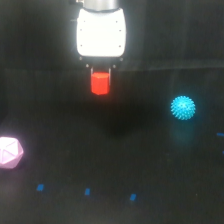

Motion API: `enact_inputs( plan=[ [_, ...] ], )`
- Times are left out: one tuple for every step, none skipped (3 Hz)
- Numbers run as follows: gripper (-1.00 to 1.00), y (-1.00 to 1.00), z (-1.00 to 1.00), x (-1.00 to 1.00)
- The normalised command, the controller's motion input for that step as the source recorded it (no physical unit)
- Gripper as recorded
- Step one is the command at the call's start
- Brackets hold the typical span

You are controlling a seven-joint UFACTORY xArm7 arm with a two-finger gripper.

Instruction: Pick up the red object from the table

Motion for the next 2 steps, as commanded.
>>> enact_inputs(
  plan=[
    [-1.00,-0.24,-0.08,0.09],
    [-0.82,-0.61,-0.78,0.02]
  ],
)
